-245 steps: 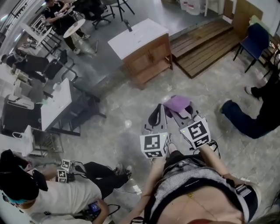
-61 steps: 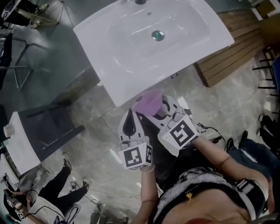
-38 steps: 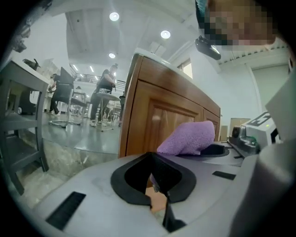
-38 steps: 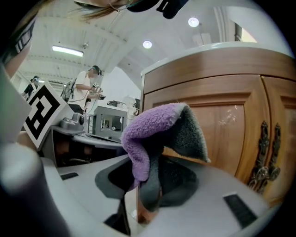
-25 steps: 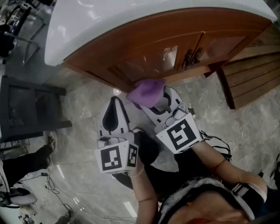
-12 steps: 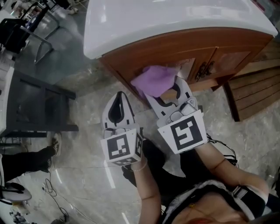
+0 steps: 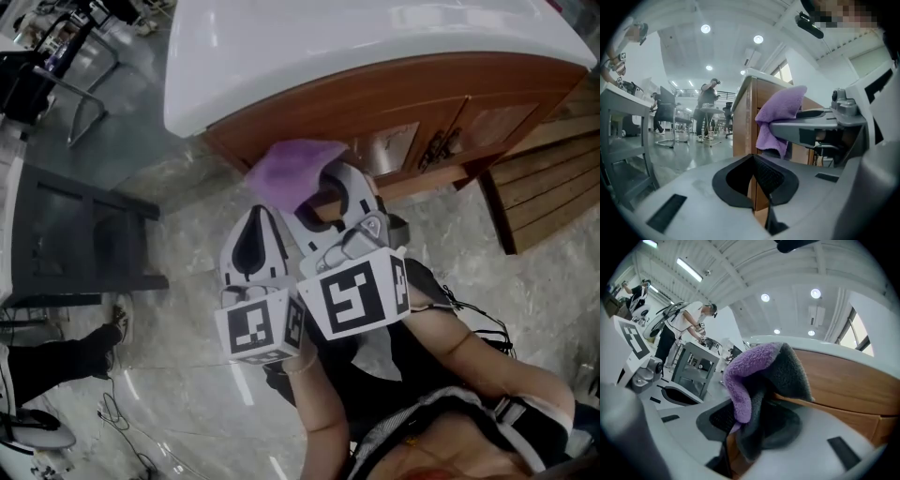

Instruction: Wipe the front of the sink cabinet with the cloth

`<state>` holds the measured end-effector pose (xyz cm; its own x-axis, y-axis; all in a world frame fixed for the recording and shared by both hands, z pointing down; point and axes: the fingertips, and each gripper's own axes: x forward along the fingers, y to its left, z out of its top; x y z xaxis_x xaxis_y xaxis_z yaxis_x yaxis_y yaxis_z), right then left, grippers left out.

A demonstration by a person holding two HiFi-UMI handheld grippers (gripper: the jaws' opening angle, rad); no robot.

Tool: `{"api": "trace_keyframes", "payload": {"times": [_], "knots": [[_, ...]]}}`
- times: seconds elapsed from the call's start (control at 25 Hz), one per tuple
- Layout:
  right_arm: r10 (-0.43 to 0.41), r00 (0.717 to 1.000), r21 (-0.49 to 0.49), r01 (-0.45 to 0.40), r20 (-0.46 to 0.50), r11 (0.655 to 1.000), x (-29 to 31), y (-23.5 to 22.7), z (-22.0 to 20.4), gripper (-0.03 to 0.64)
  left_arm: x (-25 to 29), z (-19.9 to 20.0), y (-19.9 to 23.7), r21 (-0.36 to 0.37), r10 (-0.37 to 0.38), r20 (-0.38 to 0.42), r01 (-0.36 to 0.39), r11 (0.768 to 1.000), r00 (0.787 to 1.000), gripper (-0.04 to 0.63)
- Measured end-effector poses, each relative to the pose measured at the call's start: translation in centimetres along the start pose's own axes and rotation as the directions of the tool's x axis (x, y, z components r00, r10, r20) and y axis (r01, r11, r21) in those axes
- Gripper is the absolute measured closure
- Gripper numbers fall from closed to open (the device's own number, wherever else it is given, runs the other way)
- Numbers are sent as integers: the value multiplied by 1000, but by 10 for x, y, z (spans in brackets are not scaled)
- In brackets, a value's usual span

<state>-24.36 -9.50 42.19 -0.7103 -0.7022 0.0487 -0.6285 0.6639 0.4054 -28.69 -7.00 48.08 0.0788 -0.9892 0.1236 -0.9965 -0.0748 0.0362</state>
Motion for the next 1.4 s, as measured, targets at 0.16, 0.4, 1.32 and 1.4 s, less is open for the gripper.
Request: {"api": "trace_keyframes", "payload": {"times": [0.16,0.4,1.32,1.4], "knots": [[-12,1000,-45,13,24,999,2,4,1,437,-1,3,-1,-42,-21,18,22,999,1000,595],[-18,999,-36,19,32,999,2,2,-3,436,3,-10,-10,-23,-53,-25,52,998,998,595],[-116,991,-37,114,-62,993,-30,-58,-43,437,32,-5,-75,18,-219,6,219,975,976,595],[-122,990,-34,120,-68,992,-33,-63,-47,437,34,-6,-77,11,-224,3,224,975,975,595]]}}
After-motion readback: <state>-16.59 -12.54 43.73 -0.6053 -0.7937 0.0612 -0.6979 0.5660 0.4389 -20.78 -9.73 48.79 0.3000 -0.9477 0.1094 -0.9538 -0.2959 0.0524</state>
